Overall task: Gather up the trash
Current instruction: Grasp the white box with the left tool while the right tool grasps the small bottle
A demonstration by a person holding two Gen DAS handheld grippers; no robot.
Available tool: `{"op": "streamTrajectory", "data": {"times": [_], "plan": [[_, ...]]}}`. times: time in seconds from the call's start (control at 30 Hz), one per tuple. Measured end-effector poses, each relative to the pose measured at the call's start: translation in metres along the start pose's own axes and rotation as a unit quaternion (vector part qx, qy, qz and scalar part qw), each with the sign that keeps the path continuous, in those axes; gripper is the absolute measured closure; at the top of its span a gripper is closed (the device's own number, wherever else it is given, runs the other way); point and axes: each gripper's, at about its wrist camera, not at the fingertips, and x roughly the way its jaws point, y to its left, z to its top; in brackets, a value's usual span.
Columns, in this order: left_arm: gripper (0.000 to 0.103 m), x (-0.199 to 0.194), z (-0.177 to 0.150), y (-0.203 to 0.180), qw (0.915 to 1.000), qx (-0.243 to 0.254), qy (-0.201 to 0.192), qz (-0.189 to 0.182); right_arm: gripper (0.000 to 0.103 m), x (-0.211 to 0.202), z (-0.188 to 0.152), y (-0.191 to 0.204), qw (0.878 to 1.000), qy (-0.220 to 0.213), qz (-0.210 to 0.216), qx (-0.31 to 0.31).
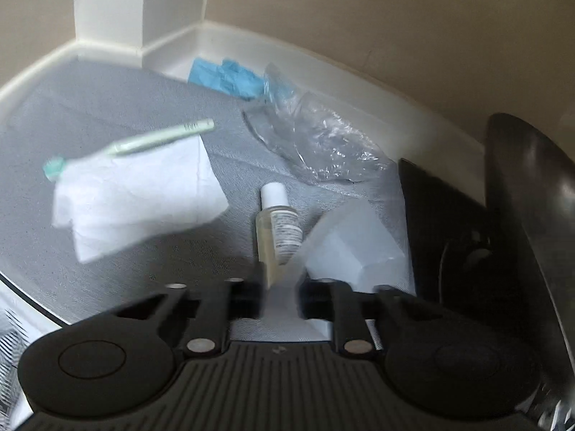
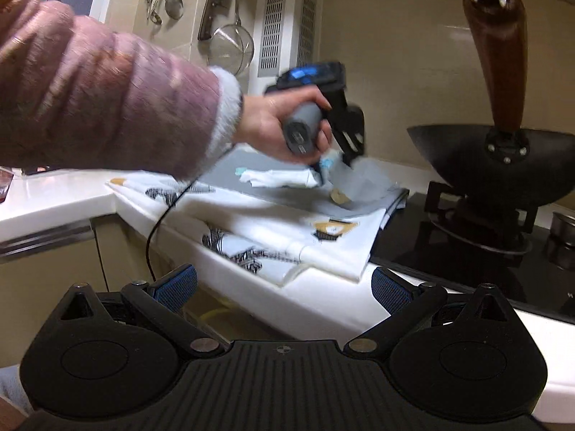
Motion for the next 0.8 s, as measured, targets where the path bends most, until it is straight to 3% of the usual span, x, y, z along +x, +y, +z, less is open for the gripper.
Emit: {"op": "streamTrajectory", "data": {"times": [0.27, 0.43, 0.67, 0.8], "plan": [[0.102, -0.049, -0.017, 0.045, 0.9997, -0.010, -0.022, -0.006, 0.000, -0.003, 0.004, 0.013, 1.000, -0.005, 0.008, -0.021], [0.102, -0.091, -0.039, 0.081, 0.9986, -0.012, -0.045, -0.025, 0.000, -0.003, 0.009, 0.026, 1.000, -0.008, 0.018, -0.024], [0.102, -0.121, -0.060, 0.131, 0.9976, -0.032, -0.061, -0.009, 0.000, 0.011, 0.031, 0.033, 1.000, -0.020, 0.018, -0.008], [0.102, -0.131, -0.068, 0.158, 0.9967, -0.047, -0.066, -0.003, 0.000, 0.042, 0.055, 0.024, 1.000, -0.013, 0.001, 0.019]]}}
